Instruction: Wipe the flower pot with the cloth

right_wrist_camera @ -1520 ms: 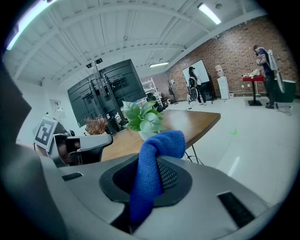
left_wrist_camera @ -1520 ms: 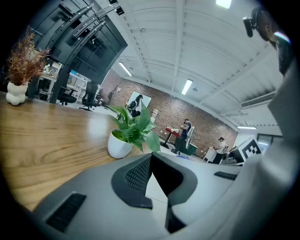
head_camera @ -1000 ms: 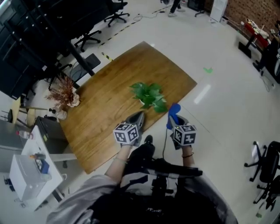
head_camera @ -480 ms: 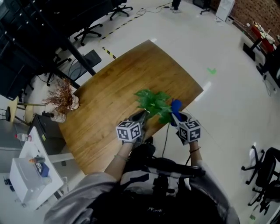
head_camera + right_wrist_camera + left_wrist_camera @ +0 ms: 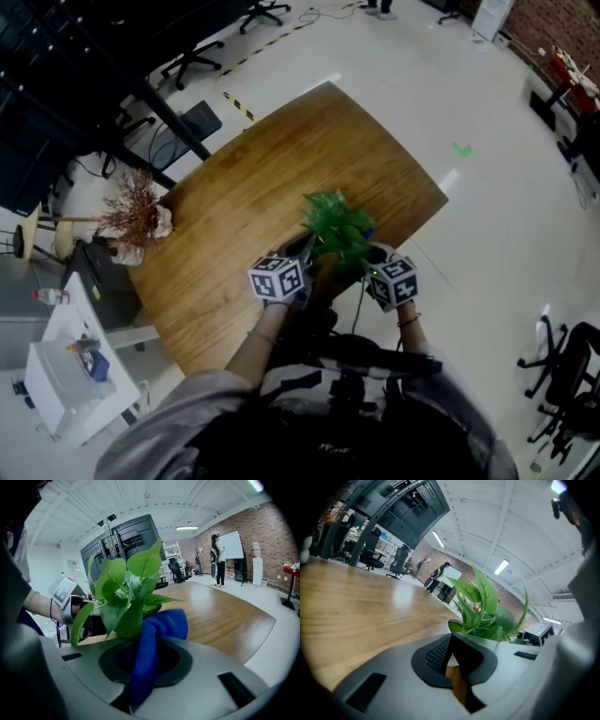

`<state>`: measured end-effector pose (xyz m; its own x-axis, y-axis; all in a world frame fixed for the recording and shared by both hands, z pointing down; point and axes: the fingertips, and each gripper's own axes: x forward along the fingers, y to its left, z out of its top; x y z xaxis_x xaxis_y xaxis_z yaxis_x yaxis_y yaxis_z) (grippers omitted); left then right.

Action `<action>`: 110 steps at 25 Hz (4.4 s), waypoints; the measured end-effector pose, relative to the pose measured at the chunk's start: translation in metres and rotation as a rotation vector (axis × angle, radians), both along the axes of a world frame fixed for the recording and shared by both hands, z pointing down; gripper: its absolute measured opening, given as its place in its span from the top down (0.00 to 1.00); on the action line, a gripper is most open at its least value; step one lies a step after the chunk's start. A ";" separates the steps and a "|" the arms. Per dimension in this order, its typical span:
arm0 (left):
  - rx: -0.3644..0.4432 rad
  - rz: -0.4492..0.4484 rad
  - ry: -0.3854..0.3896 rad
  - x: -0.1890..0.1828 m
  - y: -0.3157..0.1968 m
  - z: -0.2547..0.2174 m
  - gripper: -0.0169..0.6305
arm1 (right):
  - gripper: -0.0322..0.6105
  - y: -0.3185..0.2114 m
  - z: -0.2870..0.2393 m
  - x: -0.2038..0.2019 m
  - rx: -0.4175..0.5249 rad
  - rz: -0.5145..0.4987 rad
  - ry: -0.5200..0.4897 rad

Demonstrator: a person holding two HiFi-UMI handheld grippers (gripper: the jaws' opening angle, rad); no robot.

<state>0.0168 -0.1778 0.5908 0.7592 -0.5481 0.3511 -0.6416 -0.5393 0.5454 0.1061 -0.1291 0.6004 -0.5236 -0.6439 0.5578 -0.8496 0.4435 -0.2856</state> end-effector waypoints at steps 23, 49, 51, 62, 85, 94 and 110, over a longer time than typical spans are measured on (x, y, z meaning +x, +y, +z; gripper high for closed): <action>0.099 0.126 -0.062 -0.014 -0.009 -0.002 0.97 | 0.86 -0.016 0.012 0.012 -0.014 -0.015 0.090; 0.032 -0.032 0.003 -0.062 -0.043 0.013 0.97 | 0.86 -0.017 0.032 -0.070 -0.055 -0.198 0.050; 0.031 -0.044 -0.008 -0.067 -0.039 0.011 0.97 | 0.86 -0.016 0.030 -0.066 -0.055 -0.194 0.051; -0.041 0.042 0.013 -0.031 0.031 0.018 0.97 | 0.86 -0.058 -0.013 -0.003 0.057 -0.138 0.136; 0.018 -0.210 0.133 -0.082 -0.051 0.006 0.97 | 0.86 -0.027 0.005 -0.097 -0.016 -0.319 0.102; 0.007 -0.178 0.068 -0.088 -0.038 0.005 0.97 | 0.86 -0.029 0.000 -0.070 -0.013 -0.273 0.133; -0.017 -0.104 0.057 -0.063 -0.020 0.007 0.97 | 0.86 -0.083 -0.013 -0.066 0.058 -0.319 0.180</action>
<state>-0.0459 -0.1973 0.5976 0.7171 -0.6196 0.3191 -0.6617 -0.4616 0.5909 0.0405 -0.2119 0.5876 -0.5998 -0.4974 0.6268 -0.7002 0.7053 -0.1103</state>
